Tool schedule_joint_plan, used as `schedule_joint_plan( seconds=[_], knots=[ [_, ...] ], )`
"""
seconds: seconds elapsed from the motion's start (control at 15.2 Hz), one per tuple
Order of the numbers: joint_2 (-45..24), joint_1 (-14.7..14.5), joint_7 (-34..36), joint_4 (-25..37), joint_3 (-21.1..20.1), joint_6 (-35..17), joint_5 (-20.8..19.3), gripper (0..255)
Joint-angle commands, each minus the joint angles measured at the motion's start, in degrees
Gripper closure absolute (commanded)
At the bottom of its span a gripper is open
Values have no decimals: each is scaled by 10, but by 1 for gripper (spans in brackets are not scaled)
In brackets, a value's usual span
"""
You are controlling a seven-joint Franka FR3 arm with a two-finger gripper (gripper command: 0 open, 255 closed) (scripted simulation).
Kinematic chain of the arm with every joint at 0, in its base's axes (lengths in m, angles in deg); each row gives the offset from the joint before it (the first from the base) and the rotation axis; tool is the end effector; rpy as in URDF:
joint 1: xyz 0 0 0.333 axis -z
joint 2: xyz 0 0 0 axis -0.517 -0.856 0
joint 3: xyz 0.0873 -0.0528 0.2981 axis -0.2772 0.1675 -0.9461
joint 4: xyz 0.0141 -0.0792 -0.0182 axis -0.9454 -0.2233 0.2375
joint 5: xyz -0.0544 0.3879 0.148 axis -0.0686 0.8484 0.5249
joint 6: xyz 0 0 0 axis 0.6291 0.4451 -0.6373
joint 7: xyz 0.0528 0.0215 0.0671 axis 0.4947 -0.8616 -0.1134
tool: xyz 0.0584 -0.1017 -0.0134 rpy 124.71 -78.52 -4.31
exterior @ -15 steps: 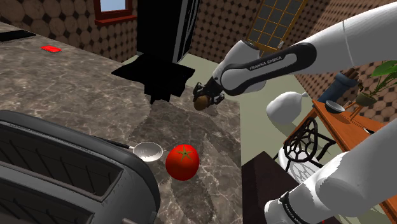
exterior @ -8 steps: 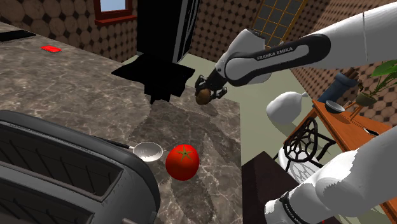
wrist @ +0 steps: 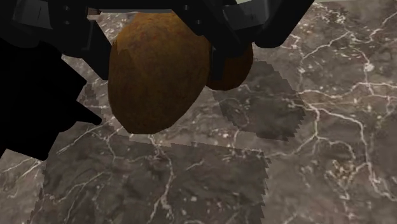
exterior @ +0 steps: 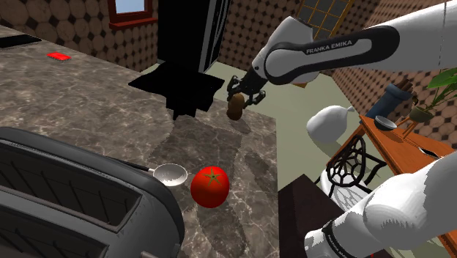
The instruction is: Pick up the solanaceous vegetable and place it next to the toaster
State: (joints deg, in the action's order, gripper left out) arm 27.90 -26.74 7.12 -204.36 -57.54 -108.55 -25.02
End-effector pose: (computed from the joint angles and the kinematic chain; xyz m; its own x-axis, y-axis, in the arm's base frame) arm 0.5333 0.0568 0.4032 0.7729 -0.6035 0.1960 -0.5571 -0.7933 -0.2456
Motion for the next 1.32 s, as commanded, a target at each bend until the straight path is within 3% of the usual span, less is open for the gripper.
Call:
schedule_joint_plan(
  seconds=[0.0,1.25],
  knots=[
    [9,0,1,8,1,17,0,255],
    [53,3,9,114,7,167,-5,255]
  ],
)
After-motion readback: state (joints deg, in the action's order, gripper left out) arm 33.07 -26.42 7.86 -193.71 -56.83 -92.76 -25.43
